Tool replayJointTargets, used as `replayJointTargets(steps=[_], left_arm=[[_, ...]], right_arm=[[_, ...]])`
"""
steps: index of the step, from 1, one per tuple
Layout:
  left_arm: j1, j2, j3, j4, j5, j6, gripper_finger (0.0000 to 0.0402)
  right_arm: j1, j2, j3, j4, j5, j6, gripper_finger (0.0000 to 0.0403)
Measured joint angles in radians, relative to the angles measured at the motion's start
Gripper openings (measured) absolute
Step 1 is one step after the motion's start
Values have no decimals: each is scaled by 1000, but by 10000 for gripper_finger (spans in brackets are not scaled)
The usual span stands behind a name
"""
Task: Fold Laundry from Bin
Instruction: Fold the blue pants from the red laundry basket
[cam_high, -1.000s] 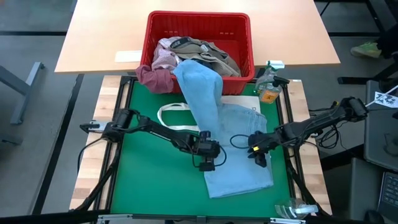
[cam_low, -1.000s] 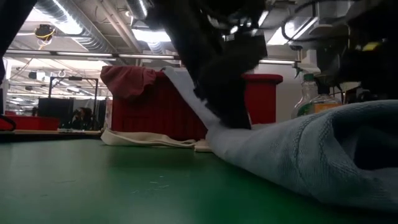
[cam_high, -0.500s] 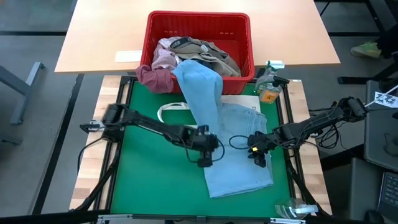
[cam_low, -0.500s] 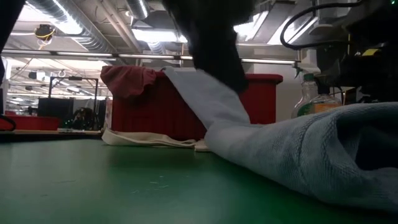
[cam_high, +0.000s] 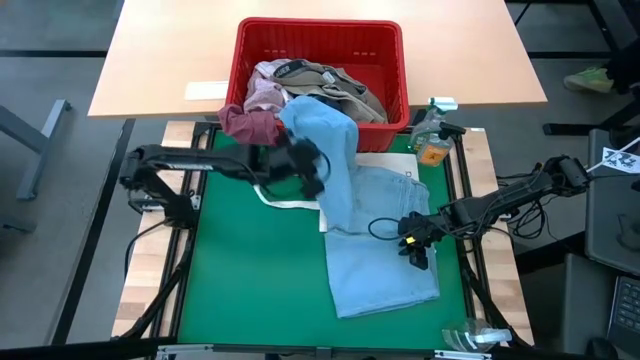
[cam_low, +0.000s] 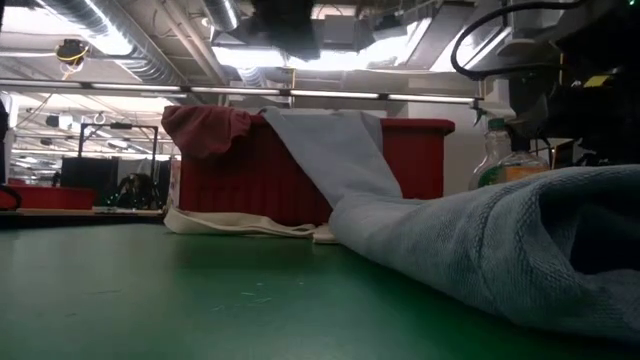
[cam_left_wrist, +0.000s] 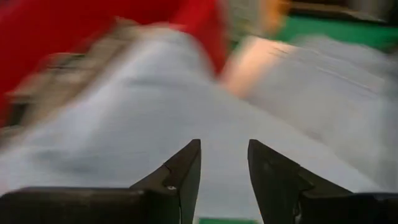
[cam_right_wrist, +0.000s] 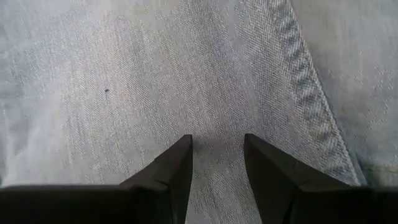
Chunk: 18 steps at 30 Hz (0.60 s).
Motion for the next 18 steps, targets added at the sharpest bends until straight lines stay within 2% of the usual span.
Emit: replayJointTargets(steps=[3, 6, 13, 18], left_arm=[[71, -27, 0, -13, -117, -54, 127], [154, -35, 0, -12, -138, -121, 127], [355, -26, 0, -30, 18, -268, 127], [439, -22, 0, -28, 76, -330, 127]], right_arm=[[0, 0, 0, 1, 1, -4, 143], [0, 0, 0, -1, 4, -14, 143], [0, 0, 0, -1, 9, -23, 143], [0, 0, 0, -1, 9, -24, 143]])
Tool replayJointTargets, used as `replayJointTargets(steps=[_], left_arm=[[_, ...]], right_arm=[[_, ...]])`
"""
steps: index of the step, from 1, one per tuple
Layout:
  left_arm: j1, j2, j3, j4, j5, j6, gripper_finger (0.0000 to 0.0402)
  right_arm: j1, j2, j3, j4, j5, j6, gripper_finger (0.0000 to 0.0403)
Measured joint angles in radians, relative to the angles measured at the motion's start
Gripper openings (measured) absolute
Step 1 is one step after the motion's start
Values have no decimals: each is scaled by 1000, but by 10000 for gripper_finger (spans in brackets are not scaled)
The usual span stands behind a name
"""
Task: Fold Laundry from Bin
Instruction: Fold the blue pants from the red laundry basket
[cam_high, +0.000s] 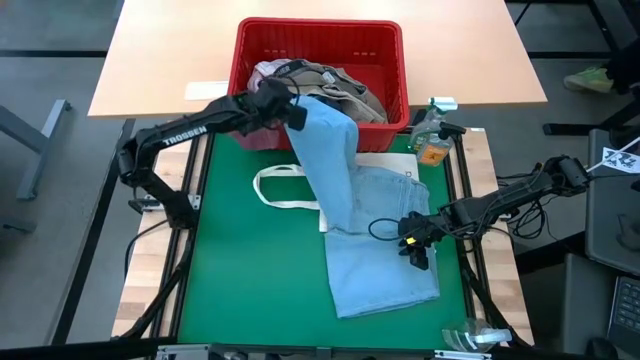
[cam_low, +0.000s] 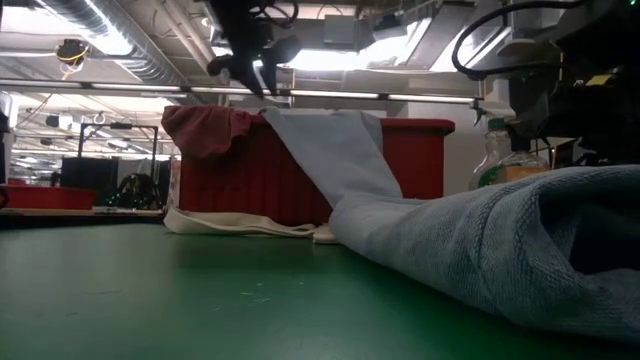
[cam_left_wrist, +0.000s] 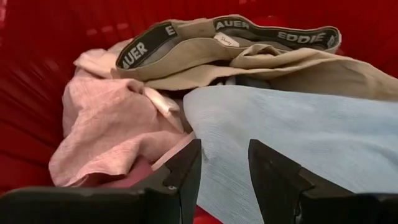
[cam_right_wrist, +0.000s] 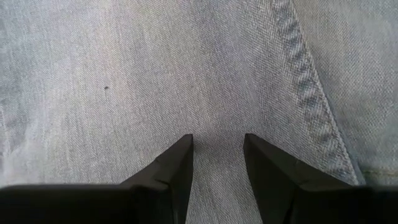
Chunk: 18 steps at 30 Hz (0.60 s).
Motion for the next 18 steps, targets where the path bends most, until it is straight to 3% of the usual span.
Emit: replayJointTargets(steps=[18], left_arm=[[36, 63, 0, -89, 83, -41, 127]], right_arm=[[0, 0, 0, 0, 1, 0, 143]])
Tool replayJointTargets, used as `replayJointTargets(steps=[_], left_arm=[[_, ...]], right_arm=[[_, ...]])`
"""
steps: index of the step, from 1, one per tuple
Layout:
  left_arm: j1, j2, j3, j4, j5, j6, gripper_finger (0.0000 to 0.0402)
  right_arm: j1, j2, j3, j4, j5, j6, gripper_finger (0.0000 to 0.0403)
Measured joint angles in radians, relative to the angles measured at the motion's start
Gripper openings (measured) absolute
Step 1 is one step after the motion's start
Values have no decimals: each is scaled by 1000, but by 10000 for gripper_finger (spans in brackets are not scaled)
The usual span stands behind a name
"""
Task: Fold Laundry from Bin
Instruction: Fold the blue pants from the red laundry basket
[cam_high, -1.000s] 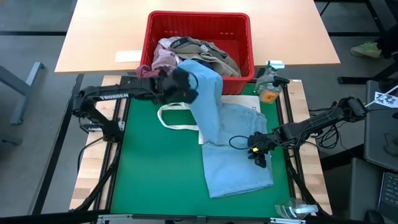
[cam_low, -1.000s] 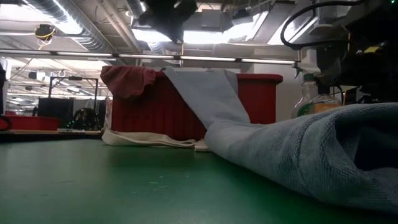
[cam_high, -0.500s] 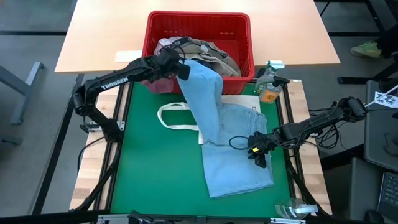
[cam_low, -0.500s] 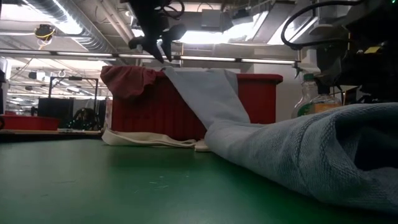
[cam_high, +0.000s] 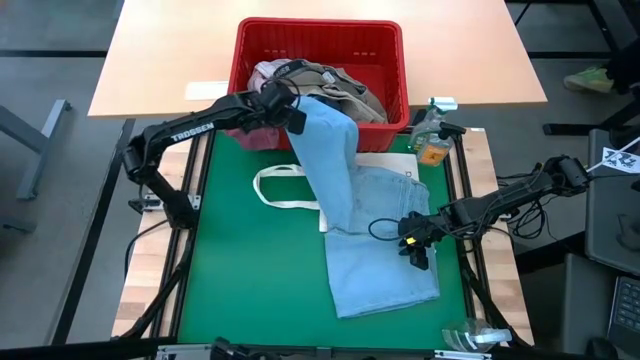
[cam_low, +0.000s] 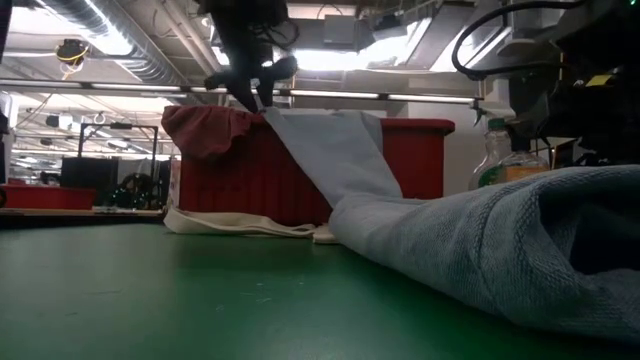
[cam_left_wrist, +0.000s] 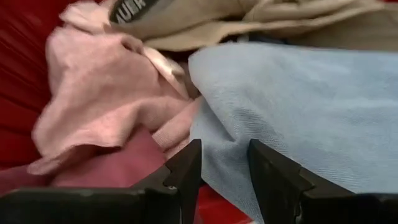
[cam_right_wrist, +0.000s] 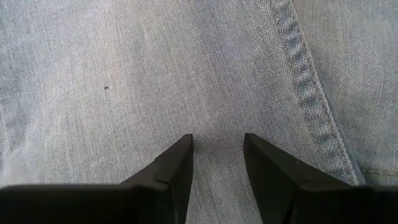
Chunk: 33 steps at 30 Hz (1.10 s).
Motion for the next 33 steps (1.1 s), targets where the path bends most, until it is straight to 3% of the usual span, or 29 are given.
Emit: replayJointTargets(steps=[7, 14, 23, 27, 33], left_arm=[[-3, 34, 1, 32, 32, 69, 115], [-11, 6, 26, 80, 53, 101, 16], [-84, -25, 168, 35, 39, 167, 7], [-142, -25, 248, -56, 34, 229, 6], [-243, -25, 322, -212, -46, 253, 5]], right_arm=[[0, 0, 0, 0, 0, 0, 143], [0, 0, 0, 5, 35, 0, 143], [0, -26, 59, 42, 31, 51, 143], [0, -49, 130, 23, 151, -2, 143], [-1, -23, 133, -14, 495, -3, 143]])
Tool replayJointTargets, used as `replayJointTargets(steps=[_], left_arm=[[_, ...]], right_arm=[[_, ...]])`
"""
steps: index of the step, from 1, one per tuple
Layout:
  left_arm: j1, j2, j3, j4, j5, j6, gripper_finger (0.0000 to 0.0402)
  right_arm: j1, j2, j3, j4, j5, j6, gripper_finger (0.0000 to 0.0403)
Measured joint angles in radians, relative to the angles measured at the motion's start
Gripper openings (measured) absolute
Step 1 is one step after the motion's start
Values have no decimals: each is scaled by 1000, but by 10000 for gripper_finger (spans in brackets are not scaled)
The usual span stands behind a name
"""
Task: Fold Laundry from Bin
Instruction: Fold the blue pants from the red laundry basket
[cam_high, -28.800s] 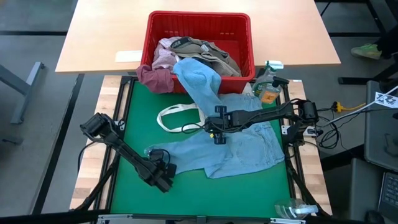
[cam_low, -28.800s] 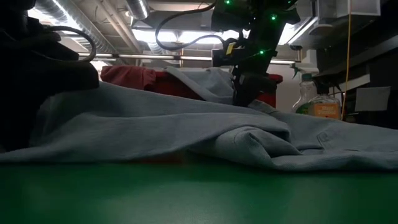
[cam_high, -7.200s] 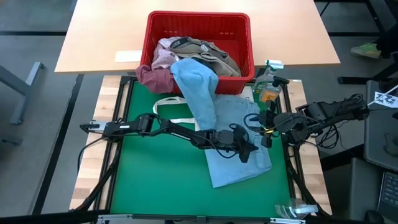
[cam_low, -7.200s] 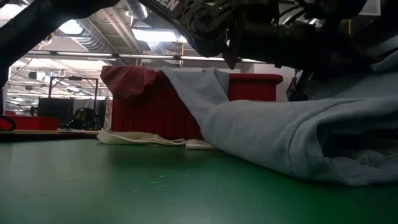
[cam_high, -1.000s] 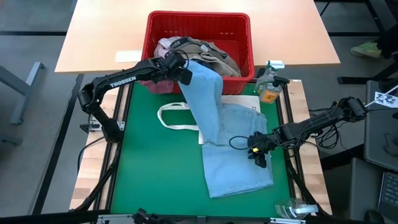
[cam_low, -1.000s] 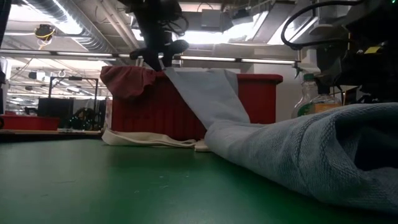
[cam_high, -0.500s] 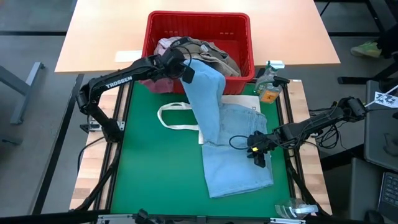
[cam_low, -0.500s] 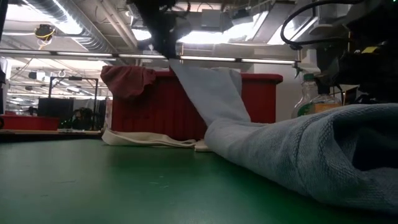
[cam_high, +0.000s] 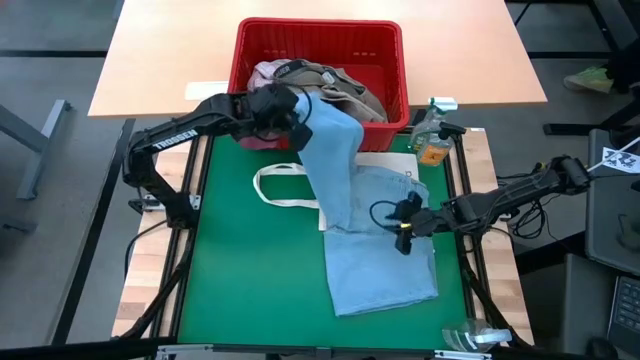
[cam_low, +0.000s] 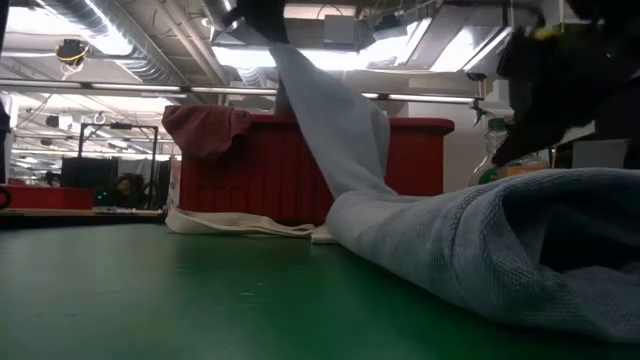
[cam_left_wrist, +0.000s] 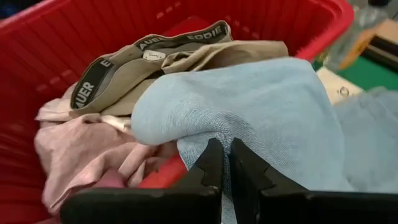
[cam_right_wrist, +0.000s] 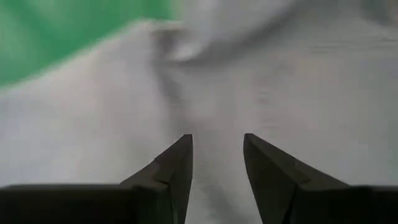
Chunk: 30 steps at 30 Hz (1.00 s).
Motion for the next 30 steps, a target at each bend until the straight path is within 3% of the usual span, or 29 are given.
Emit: replayJointTargets(steps=[2, 5, 16, 25, 30], left_arm=[[-36, -1, 1, -16, -20, 0, 6], [-87, 0, 1, -59, -36, 1, 6], [-270, -1, 1, -296, -63, -8, 8], [-407, 0, 1, -361, -38, -61, 8], [-482, 0, 1, -371, 25, -146, 8]], right_arm=[[0, 17, -15, -71, 81, 36, 143], [0, 45, -33, -156, 103, 136, 143], [0, 119, -106, -252, -105, 289, 143], [0, 110, -106, -290, -243, 329, 143], [0, 110, -106, -294, -263, 346, 143]])
